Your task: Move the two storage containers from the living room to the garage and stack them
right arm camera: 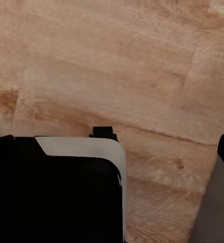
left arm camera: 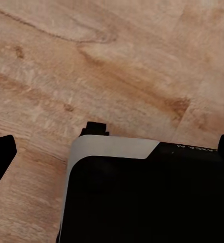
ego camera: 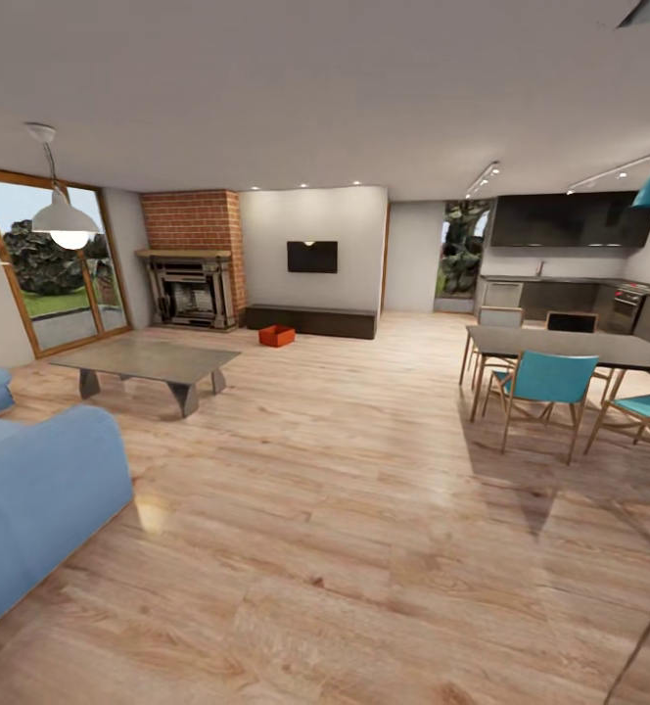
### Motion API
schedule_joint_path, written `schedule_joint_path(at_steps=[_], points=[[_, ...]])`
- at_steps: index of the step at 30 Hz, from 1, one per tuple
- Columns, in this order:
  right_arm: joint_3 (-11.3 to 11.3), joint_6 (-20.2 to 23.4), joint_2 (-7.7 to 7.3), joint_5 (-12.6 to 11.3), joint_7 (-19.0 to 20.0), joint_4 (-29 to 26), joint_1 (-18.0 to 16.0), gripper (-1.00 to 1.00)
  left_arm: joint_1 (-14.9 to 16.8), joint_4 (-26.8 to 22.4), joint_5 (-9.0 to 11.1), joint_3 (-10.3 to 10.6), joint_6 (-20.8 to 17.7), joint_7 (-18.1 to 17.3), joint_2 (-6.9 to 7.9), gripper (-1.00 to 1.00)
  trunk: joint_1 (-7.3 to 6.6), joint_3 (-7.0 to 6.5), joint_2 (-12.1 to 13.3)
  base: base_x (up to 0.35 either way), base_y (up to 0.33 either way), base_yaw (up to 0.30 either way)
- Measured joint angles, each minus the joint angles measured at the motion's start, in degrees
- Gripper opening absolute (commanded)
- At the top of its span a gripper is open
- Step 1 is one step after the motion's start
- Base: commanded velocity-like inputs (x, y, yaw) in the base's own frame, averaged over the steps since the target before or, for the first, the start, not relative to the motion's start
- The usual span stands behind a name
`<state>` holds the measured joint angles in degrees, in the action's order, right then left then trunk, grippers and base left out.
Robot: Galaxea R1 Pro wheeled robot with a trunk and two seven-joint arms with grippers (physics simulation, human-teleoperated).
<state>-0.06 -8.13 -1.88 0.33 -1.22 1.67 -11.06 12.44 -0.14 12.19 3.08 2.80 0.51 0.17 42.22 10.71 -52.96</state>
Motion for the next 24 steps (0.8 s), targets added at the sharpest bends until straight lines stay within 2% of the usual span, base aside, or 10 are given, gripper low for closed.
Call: schedule_joint_path(at_steps=[24], points=[[0.25, 0.12, -0.10, 0.23, 0.16, 0.00, 0.00, 1.00, 0.00, 0.00, 0.00, 0.00, -0.07, 0.03, 0.01, 1.00, 0.00, 0.00, 0.00, 0.322, 0.000, 0.000]])
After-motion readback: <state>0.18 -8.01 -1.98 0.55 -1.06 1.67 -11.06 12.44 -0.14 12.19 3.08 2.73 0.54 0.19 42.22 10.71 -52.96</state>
